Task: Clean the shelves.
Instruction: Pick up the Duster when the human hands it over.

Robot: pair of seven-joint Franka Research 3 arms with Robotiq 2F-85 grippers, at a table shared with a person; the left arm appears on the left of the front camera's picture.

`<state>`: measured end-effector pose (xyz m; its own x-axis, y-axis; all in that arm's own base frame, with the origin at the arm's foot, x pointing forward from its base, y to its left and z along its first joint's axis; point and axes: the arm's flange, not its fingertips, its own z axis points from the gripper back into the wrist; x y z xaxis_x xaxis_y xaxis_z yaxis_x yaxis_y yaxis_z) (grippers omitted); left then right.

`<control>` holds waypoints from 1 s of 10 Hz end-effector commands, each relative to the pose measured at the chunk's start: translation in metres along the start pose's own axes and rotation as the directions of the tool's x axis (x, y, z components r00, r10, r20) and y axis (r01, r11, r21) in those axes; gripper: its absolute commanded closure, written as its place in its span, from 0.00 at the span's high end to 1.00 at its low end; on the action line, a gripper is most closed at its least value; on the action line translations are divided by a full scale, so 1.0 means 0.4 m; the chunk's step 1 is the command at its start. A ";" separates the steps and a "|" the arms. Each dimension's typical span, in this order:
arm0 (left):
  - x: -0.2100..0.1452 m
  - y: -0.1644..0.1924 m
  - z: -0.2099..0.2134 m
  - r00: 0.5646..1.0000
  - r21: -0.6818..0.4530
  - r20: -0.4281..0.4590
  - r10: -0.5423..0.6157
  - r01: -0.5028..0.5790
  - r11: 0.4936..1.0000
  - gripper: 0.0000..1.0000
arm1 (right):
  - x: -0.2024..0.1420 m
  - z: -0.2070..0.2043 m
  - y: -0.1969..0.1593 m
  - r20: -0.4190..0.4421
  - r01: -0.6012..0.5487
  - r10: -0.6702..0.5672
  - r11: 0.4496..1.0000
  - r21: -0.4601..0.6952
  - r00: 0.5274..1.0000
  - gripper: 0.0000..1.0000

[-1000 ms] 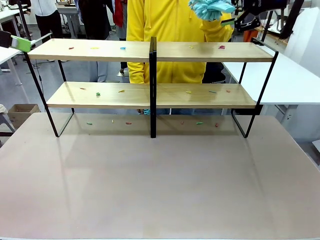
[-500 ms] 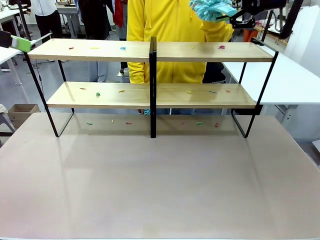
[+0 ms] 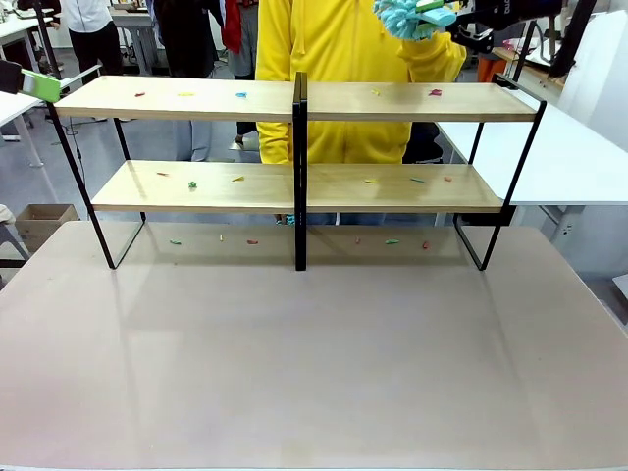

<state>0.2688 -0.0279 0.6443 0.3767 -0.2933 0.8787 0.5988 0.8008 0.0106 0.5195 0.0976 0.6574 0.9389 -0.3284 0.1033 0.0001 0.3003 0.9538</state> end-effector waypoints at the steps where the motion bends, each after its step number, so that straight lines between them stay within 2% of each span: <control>1: -0.001 0.002 -0.001 1.000 -0.009 0.003 -0.006 0.006 1.000 1.00 | -0.001 0.004 0.006 -0.017 -0.019 0.019 1.000 -0.018 1.000 0.00; 3: -0.001 0.002 -0.001 1.000 -0.009 0.003 -0.006 0.006 1.000 1.00 | 0.000 0.013 0.002 -0.015 -0.023 0.022 1.000 -0.021 1.000 0.00; 4: -0.001 0.002 -0.001 1.000 -0.009 0.003 -0.006 0.006 1.000 1.00 | -0.001 0.049 0.008 -0.013 -0.061 0.060 0.998 -0.033 0.998 0.00; 5: -0.001 0.002 -0.001 1.000 -0.009 0.003 -0.006 0.006 1.000 1.00 | -0.005 0.128 0.019 -0.045 -0.140 0.137 0.988 -0.066 0.990 0.00; 7: -0.001 0.002 -0.001 1.000 -0.009 0.003 -0.006 0.006 1.000 1.00 | -0.039 0.387 0.022 -0.195 -0.246 0.221 0.962 -0.116 0.956 0.00; 8: -0.001 0.002 -0.001 1.000 -0.009 0.003 -0.006 0.006 1.000 1.00 | -0.081 0.549 0.004 -0.321 -0.210 0.175 0.975 -0.078 0.931 0.00; 9: -0.001 0.002 -0.001 1.000 -0.009 0.003 -0.006 0.006 1.000 1.00 | -0.131 0.685 -0.018 -0.282 -0.223 0.207 0.975 -0.023 0.937 0.00; 10: -0.001 0.002 -0.001 1.000 -0.009 0.003 -0.006 0.006 1.000 1.00 | -0.197 0.797 -0.043 -0.209 -0.288 0.293 0.956 0.056 0.933 0.00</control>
<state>0.2681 -0.0282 0.6451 0.3746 -0.2943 0.8793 0.5984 0.8011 0.0133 0.3400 -0.1405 0.7198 0.9700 -0.0296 0.2413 -0.2109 0.3913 0.8958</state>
